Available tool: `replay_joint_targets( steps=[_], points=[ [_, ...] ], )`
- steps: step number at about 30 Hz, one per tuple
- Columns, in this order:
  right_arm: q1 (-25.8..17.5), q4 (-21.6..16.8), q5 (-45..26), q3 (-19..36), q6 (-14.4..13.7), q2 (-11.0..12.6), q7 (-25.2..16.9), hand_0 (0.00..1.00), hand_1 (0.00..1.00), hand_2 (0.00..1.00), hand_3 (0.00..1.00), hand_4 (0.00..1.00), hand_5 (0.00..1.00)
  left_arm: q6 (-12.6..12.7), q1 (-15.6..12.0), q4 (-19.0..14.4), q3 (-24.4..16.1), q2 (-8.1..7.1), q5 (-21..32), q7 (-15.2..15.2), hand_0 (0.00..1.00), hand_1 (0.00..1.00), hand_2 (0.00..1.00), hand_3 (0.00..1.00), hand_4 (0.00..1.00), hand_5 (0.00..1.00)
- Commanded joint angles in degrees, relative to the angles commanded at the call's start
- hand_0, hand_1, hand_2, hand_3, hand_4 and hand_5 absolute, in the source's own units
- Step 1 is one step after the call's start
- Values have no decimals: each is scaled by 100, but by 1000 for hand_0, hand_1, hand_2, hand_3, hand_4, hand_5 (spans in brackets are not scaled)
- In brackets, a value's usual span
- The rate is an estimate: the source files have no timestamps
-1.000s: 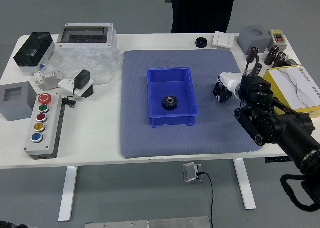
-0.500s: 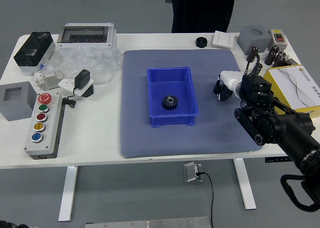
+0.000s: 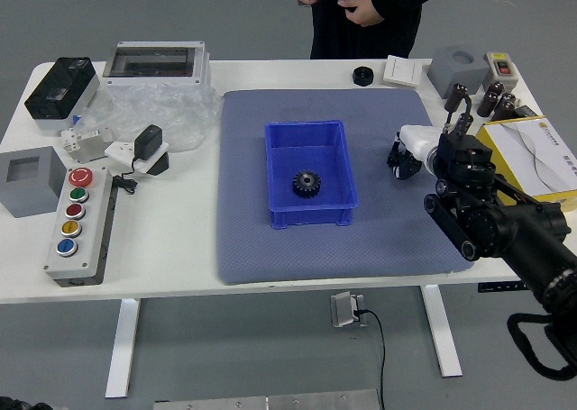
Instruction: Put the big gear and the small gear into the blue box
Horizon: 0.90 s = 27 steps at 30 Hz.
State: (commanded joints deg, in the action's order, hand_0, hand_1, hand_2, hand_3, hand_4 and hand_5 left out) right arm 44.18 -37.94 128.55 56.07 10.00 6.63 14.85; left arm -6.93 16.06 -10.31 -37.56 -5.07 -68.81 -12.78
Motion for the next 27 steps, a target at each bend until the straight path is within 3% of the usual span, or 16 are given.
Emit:
replay_joint_targets(
  steps=[12, 20, 27],
  points=[
    [15, -312, 43, 185, 7, 167, 28, 605, 448, 438, 496, 537, 114, -2, -11, 0, 4, -22, 15, 1, 777, 743, 734, 671, 546, 246],
    [-7, -886, 119, 296, 39, 311, 72, 614, 448, 439, 491, 529, 114, -4, -26, 0, 11, -48, 40, 3, 777, 743, 733, 669, 547, 241],
    [-110, -1681, 122, 209, 72, 351, 115, 615, 451, 440, 489, 532, 113, -12, -41, 0, 14, -63, 49, -2, 777, 743, 731, 668, 546, 235]
  ],
)
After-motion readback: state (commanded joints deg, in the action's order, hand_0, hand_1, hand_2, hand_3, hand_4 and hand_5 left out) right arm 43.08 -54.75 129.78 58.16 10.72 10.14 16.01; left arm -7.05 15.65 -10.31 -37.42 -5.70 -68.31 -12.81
